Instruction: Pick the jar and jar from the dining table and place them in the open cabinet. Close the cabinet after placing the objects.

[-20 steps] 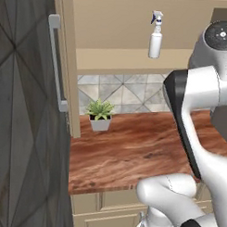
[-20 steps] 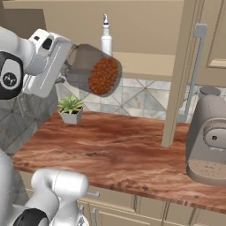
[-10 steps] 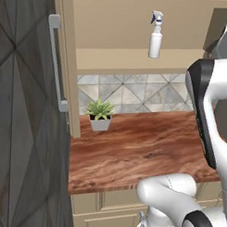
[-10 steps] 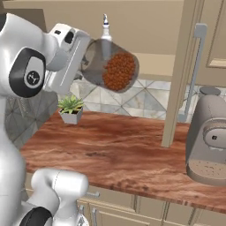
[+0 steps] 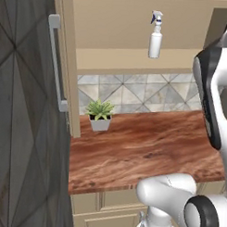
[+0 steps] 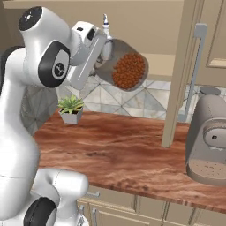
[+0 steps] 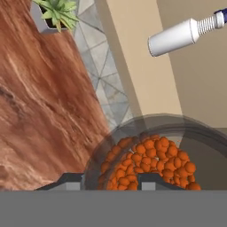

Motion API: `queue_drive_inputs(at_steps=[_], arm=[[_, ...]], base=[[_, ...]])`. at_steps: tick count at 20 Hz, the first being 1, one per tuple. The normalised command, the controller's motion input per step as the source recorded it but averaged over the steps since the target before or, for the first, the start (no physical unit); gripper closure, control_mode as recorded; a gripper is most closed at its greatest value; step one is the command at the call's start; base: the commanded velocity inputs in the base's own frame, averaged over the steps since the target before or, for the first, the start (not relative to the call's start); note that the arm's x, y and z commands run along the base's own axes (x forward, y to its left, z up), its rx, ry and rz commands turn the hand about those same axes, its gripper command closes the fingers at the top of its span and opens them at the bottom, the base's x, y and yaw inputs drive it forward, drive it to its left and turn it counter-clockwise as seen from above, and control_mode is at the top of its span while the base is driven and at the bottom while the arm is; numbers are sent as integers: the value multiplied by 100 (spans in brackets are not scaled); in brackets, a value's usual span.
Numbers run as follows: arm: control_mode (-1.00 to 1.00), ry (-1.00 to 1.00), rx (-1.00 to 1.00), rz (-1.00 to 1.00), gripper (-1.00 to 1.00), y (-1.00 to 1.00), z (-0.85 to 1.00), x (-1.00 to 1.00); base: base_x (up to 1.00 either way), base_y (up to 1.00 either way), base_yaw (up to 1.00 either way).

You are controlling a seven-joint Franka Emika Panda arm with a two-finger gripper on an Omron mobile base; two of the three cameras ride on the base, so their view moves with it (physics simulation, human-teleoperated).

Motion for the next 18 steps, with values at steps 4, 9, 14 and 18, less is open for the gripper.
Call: queue_drive_inputs(at_steps=[4,9,14,18], arm=[[-100,11,8,0,100,-4,1,74],[-100,6,1,0,100,-1,6,63],[-100,1,-5,0,100,-1,9,45],[-100,-3,-17,2,100,0,0,32]], base=[[0,0,0],[0,0,0],[0,0,0],[0,0,0]])
